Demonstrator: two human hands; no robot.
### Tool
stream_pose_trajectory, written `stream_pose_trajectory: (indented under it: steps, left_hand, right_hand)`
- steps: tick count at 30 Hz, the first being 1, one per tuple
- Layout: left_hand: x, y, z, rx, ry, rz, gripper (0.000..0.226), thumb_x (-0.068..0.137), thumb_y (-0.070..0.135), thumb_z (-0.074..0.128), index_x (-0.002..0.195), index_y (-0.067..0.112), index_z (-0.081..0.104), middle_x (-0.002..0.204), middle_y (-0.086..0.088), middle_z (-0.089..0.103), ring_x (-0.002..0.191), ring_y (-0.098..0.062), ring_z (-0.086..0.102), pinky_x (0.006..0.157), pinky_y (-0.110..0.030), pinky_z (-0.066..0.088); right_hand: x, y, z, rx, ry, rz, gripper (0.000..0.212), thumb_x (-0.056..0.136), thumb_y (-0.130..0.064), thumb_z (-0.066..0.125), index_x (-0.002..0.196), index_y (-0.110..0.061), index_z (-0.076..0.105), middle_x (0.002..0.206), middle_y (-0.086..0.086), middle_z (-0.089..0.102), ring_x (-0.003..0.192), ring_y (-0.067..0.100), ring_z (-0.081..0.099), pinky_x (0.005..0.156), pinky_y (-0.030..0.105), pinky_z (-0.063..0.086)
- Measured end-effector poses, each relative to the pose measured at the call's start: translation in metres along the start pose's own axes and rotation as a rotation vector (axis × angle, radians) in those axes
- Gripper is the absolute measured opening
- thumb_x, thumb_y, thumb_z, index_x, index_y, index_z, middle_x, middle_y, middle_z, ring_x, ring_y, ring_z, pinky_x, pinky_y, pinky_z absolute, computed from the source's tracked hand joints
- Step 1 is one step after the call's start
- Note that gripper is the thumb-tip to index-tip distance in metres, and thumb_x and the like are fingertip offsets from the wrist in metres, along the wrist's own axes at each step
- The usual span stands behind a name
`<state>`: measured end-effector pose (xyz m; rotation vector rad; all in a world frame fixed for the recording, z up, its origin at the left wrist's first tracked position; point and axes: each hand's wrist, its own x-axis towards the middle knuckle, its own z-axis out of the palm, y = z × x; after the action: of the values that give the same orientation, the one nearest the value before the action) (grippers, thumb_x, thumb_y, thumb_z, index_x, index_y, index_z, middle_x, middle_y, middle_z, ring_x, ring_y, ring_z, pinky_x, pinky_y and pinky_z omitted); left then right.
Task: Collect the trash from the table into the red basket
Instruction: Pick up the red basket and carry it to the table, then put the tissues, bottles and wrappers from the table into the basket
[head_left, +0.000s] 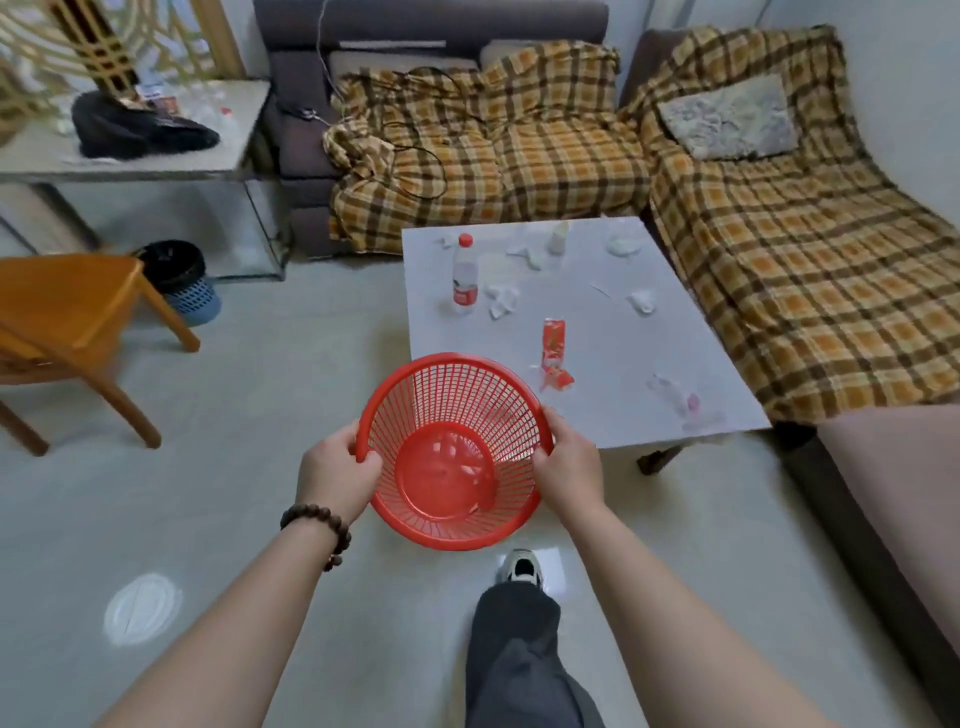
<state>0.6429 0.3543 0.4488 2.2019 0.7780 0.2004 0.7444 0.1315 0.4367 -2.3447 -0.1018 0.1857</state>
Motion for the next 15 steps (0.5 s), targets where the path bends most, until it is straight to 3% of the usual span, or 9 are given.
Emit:
stream_pose_trajectory:
  steps: [3,6,7,9,11,15]
  left_hand:
    - [0.048,0.018,0.018,-0.039,0.089,-0.042,0.02,0.078,0.009,0.057,0.08,0.027,0.066,0.061,0.001,0.066,0.061,-0.019,0.063,0.055,-0.026,0.048]
    - [0.085,0.043,0.032,-0.11,0.158,-0.086,0.029,0.08,0.01,0.06,0.1,0.03,0.067,0.07,0.011,0.068,0.069,-0.006,0.064,0.057,-0.017,0.045]
    - [0.096,0.051,0.037,-0.156,0.169,-0.105,0.035,0.081,0.01,0.061,0.106,0.033,0.065,0.076,0.014,0.068,0.074,-0.003,0.064,0.06,-0.015,0.045]
    - [0.113,0.063,0.044,-0.274,0.179,-0.139,0.046,0.081,0.009,0.062,0.113,0.04,0.059,0.089,0.018,0.069,0.082,0.0,0.064,0.068,-0.015,0.047]
    - [0.124,0.07,0.05,-0.361,0.195,-0.158,0.051,0.083,0.008,0.062,0.119,0.043,0.053,0.1,0.021,0.066,0.088,0.005,0.063,0.07,-0.013,0.048]
    - [0.145,0.073,0.061,-0.333,0.27,-0.202,0.047,0.092,0.01,0.051,0.131,0.035,0.047,0.114,0.013,0.062,0.103,-0.003,0.059,0.084,-0.026,0.05]
  right_hand:
    - [0.078,-0.007,0.005,0.037,-0.077,-0.071,0.054,0.084,-0.007,0.051,0.132,-0.031,0.051,0.111,0.003,0.07,0.09,0.02,0.063,0.072,0.022,0.045]
    - [0.146,-0.018,0.005,0.067,-0.141,-0.123,0.048,0.087,-0.009,0.051,0.13,-0.031,0.053,0.11,-0.002,0.07,0.076,0.003,0.054,0.059,0.003,0.035]
    - [0.166,-0.022,0.005,0.079,-0.172,-0.114,0.048,0.087,-0.01,0.051,0.131,-0.031,0.053,0.112,-0.004,0.07,0.078,0.003,0.056,0.061,0.006,0.039]
    - [0.201,-0.029,0.005,0.111,-0.242,-0.075,0.05,0.087,-0.01,0.051,0.133,-0.03,0.051,0.12,-0.004,0.067,0.095,0.011,0.063,0.079,0.024,0.051]
    - [0.225,-0.035,0.007,0.138,-0.29,-0.068,0.051,0.085,-0.009,0.051,0.13,-0.032,0.051,0.124,-0.005,0.065,0.107,0.018,0.063,0.092,0.039,0.051]
    - [0.252,-0.038,0.02,0.176,-0.366,-0.064,0.048,0.086,-0.011,0.053,0.128,-0.035,0.052,0.126,-0.008,0.063,0.106,0.017,0.063,0.085,0.034,0.05]
